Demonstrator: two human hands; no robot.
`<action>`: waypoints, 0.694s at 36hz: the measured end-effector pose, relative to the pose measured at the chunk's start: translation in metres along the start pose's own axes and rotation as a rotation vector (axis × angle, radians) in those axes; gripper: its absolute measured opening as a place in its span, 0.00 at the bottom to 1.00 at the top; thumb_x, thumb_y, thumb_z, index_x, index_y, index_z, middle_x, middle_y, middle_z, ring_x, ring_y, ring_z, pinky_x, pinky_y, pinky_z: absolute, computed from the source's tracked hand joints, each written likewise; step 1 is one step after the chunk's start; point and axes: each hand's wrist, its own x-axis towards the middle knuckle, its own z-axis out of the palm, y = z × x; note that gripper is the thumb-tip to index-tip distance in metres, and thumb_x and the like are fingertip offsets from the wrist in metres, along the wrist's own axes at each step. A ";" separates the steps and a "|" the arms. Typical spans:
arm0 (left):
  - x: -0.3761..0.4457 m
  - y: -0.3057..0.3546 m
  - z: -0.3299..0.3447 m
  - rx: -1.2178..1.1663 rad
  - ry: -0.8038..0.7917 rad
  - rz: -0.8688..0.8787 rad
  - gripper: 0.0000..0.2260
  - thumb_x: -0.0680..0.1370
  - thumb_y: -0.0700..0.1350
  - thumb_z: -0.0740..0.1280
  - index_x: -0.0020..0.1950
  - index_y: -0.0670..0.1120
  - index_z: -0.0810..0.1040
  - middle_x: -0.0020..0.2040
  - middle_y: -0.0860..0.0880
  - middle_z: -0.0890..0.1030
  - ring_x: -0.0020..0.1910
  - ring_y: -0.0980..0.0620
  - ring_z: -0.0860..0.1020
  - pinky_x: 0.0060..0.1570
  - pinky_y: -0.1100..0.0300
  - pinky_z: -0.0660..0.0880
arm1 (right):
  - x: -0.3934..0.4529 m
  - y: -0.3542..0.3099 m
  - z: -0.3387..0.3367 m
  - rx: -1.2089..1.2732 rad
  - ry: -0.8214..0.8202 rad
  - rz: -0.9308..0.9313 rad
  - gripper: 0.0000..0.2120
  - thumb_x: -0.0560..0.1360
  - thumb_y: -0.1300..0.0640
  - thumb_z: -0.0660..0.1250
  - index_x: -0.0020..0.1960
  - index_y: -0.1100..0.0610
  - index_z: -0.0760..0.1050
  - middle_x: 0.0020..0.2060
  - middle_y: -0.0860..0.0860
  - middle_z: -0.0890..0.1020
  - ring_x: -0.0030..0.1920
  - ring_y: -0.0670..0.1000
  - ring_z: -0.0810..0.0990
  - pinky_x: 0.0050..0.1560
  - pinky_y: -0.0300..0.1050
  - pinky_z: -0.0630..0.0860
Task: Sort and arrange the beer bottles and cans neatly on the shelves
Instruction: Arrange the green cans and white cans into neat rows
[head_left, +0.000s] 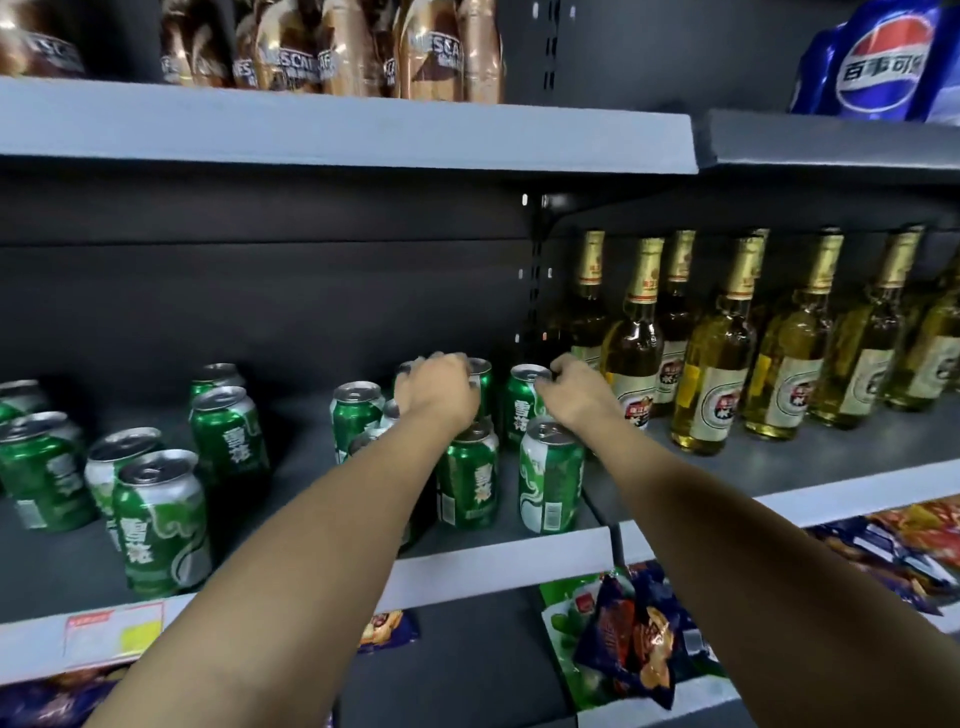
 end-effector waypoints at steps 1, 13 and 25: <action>0.005 -0.003 0.000 0.006 0.006 -0.004 0.13 0.81 0.49 0.62 0.64 0.50 0.76 0.61 0.46 0.77 0.63 0.44 0.71 0.58 0.51 0.68 | 0.006 -0.003 0.000 -0.023 0.007 0.005 0.19 0.79 0.49 0.61 0.67 0.56 0.68 0.58 0.57 0.79 0.57 0.59 0.78 0.52 0.48 0.74; 0.058 -0.006 0.014 0.093 -0.173 -0.010 0.25 0.79 0.59 0.62 0.74 0.53 0.64 0.71 0.44 0.70 0.72 0.41 0.63 0.72 0.42 0.56 | 0.059 -0.014 0.004 -0.319 -0.256 0.063 0.47 0.71 0.39 0.71 0.78 0.57 0.51 0.74 0.57 0.65 0.71 0.60 0.67 0.67 0.54 0.69; 0.084 -0.005 0.032 0.239 -0.333 0.061 0.30 0.74 0.65 0.66 0.73 0.61 0.62 0.71 0.53 0.71 0.72 0.47 0.65 0.71 0.33 0.44 | 0.093 -0.013 0.017 -0.219 -0.275 -0.081 0.30 0.72 0.49 0.74 0.70 0.58 0.70 0.66 0.55 0.74 0.65 0.56 0.73 0.63 0.47 0.72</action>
